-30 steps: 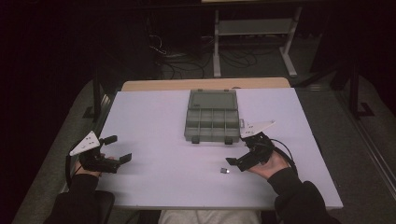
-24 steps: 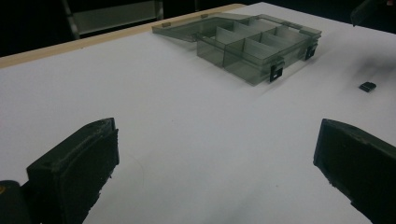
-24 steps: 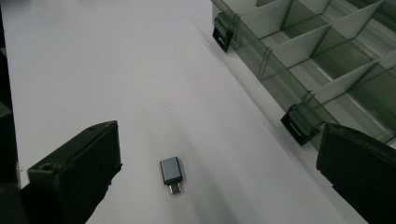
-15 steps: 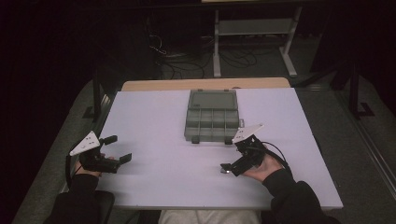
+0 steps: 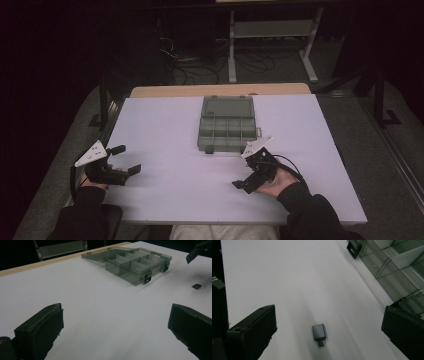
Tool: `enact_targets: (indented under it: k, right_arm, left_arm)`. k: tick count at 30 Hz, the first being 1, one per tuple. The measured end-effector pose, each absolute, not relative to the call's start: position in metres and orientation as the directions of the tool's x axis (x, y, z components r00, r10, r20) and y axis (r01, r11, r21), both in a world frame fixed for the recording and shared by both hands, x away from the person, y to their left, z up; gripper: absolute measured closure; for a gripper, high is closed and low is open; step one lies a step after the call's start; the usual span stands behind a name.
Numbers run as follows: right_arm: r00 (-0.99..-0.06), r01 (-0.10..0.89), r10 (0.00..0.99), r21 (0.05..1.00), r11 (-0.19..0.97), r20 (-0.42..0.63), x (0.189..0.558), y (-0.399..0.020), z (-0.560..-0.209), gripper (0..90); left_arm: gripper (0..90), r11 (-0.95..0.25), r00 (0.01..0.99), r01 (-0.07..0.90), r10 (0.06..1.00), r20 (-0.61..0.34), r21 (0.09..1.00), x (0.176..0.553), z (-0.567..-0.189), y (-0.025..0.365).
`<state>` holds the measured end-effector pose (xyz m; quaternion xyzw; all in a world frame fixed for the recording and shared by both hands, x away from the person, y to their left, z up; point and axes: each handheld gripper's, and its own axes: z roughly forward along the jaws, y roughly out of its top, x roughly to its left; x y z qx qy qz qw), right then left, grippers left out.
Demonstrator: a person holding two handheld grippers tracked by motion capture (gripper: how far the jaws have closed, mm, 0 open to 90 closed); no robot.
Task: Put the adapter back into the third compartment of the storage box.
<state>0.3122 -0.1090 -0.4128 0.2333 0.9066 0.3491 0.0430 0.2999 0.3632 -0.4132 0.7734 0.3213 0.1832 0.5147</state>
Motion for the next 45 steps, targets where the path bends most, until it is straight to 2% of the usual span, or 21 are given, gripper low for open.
enact_targets:
  k: [13, 16, 21, 27, 37, 45]
  right_arm:
    - [-0.901, 0.378, 0.430, 0.607, 0.699, 0.066, 0.308, -0.100, -0.423, 0.0]
    - [-0.908, 0.358, 0.417, 0.591, 0.723, 0.039, 0.306, -0.099, -0.424, 3.2]
    - [-0.918, 0.345, 0.395, 0.568, 0.747, 0.038, 0.305, -0.098, -0.427, 13.0]
    - [-0.919, 0.350, 0.393, 0.555, 0.755, 0.045, 0.307, -0.100, -0.428, 19.7]
    - [-0.932, 0.332, 0.357, 0.541, 0.772, 0.062, 0.305, -0.099, -0.429, 41.4]
    - [-0.935, 0.326, 0.351, 0.523, 0.788, 0.055, 0.305, -0.097, -0.432, 51.1]
  left_arm:
    - [0.0, -0.264, 0.726, 0.309, 0.686, -0.047, 0.914, 0.300, -0.413, 0.363]
    - [0.0, -0.264, 0.726, 0.309, 0.686, -0.047, 0.914, 0.300, -0.413, 0.363]
    - [0.0, -0.264, 0.726, 0.309, 0.686, -0.047, 0.914, 0.300, -0.413, 0.363]
    - [0.0, -0.264, 0.728, 0.308, 0.684, -0.048, 0.914, 0.300, -0.413, 0.363]
    - [0.0, -0.262, 0.727, 0.308, 0.685, -0.049, 0.914, 0.300, -0.413, 0.363]
    - [0.0, -0.261, 0.726, 0.309, 0.686, -0.049, 0.914, 0.300, -0.413, 0.363]
